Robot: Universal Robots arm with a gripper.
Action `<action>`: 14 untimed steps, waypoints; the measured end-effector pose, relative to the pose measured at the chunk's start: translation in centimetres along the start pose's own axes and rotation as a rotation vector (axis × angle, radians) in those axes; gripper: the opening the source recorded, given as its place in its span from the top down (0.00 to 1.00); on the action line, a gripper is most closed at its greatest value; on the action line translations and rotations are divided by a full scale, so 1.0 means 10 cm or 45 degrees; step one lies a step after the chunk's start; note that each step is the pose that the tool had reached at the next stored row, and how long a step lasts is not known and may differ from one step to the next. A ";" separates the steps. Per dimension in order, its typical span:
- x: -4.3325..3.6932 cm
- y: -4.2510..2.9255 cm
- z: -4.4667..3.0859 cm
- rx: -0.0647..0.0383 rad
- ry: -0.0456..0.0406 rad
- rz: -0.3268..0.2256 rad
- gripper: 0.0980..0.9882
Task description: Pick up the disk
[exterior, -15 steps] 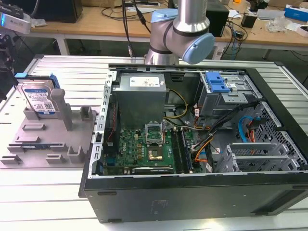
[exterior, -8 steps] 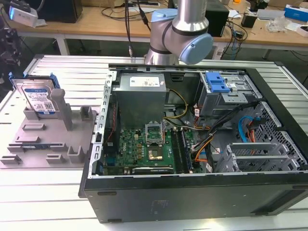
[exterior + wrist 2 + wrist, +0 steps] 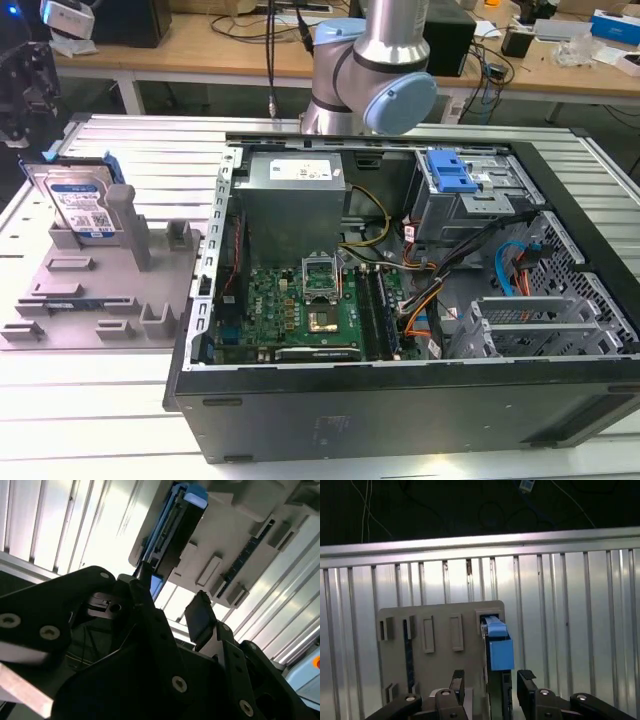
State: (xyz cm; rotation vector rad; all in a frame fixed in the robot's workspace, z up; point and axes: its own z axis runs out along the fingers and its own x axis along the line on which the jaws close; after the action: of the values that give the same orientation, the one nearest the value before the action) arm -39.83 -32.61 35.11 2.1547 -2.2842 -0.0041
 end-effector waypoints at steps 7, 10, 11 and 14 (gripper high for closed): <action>-0.098 0.071 0.045 0.000 0.000 -0.050 0.50; -0.112 0.094 0.049 0.000 0.000 -0.063 0.50; -0.112 0.094 0.049 0.000 0.000 -0.063 0.50; -0.112 0.100 0.049 0.000 0.000 -0.063 0.50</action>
State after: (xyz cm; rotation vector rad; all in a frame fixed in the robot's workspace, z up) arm -40.77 -31.43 34.62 2.2102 -2.2306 -0.0038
